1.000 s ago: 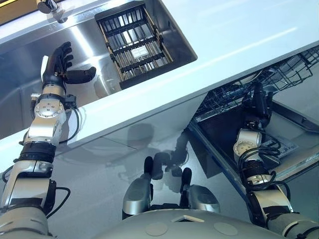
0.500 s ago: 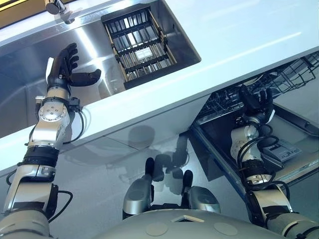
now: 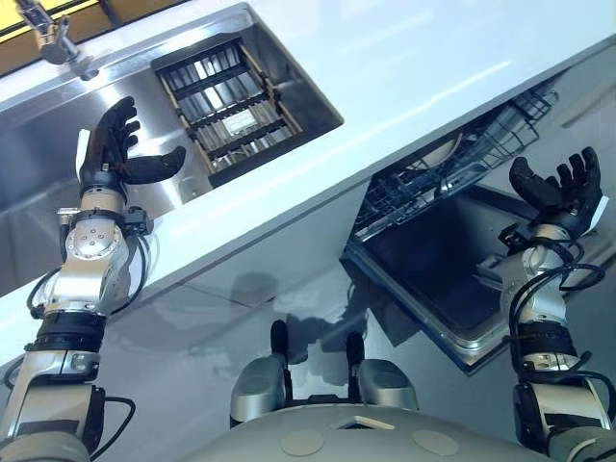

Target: Pick up plates and place into dishwasher.

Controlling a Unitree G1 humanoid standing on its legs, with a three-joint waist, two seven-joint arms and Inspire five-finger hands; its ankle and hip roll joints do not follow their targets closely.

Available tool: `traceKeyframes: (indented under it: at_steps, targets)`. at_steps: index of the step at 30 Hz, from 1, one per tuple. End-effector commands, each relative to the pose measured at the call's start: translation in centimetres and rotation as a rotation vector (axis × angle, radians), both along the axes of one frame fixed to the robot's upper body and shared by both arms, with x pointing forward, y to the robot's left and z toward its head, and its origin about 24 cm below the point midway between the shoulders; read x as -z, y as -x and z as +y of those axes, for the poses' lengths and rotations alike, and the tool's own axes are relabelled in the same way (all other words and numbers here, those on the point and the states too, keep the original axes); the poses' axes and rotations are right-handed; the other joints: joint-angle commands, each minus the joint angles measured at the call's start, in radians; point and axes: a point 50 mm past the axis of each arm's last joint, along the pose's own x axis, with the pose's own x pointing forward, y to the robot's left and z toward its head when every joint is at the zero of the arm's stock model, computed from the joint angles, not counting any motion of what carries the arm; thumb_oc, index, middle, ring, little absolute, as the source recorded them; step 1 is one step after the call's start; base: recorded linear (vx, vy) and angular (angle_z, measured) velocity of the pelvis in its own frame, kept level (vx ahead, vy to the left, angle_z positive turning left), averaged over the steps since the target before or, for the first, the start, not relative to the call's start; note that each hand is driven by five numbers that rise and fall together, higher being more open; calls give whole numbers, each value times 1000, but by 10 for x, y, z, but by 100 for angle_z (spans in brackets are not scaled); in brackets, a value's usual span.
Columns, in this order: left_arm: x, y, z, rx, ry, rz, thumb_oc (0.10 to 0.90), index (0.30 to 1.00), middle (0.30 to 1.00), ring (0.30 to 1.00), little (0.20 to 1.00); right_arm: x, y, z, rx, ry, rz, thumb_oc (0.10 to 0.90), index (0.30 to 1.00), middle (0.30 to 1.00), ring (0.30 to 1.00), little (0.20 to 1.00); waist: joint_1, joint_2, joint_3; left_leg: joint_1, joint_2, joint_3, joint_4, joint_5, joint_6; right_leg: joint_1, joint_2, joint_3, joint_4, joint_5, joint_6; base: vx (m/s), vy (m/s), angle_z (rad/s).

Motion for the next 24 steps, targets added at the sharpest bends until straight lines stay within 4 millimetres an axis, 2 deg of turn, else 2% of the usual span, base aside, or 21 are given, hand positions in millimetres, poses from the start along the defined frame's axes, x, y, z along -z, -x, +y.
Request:
traceKeyframes:
  at_steps: [1, 5, 9, 16, 22, 24]
  targets:
    - [-36, 3, 10, -51, -33, -192, 800, 900, 900, 900, 900, -47, 0, -2, -65, 173, -176, 800, 900, 900, 900, 900, -5, 22, -151, 21, -93, 37, 14, -144, 44, -100, 66, -35, 143, -99, 35, -44, 0, -17]
    - [-35, 4, 10, -62, -32, -195, 800, 900, 900, 900, 900, -48, 0, -1, -67, 165, -183, 800, 900, 900, 900, 900, -3, 19, -155, 20, -93, 43, 12, -143, 45, -98, 68, -37, 134, -96, 36, -39, -2, -8]
    - [-35, 6, 11, -68, -37, -205, 800, 900, 900, 900, 900, -46, 3, -4, 23, 172, -167, 800, 900, 900, 900, 900, -2, 16, -161, 17, -93, 47, 10, -142, 45, -98, 71, -39, 130, -96, 38, -53, -10, -3]
    - [-45, 10, 13, -52, -38, -270, 800, 900, 900, 900, 900, -33, 28, -34, 351, 242, -48, 800, 900, 900, 900, 900, -11, 19, -173, 13, -86, 57, 8, -140, 44, -108, 73, -42, 154, -110, 42, -38, -18, -5]
    - [-65, 12, 17, -4, -59, -301, 800, 900, 900, 900, 900, 4, 62, -60, 456, 211, 117, 800, 900, 900, 900, 900, -37, 31, -169, 19, -78, 72, 11, -143, 45, -126, 69, -46, 201, -131, 48, -1, -45, -5]
    - [-76, 11, 24, -8, -61, -305, 800, 900, 900, 900, 900, 25, 73, -64, 430, 130, 181, 800, 900, 900, 900, 900, -45, 37, -164, 19, -74, 78, 13, -146, 46, -138, 64, -51, 227, -141, 52, 12, -86, -17]
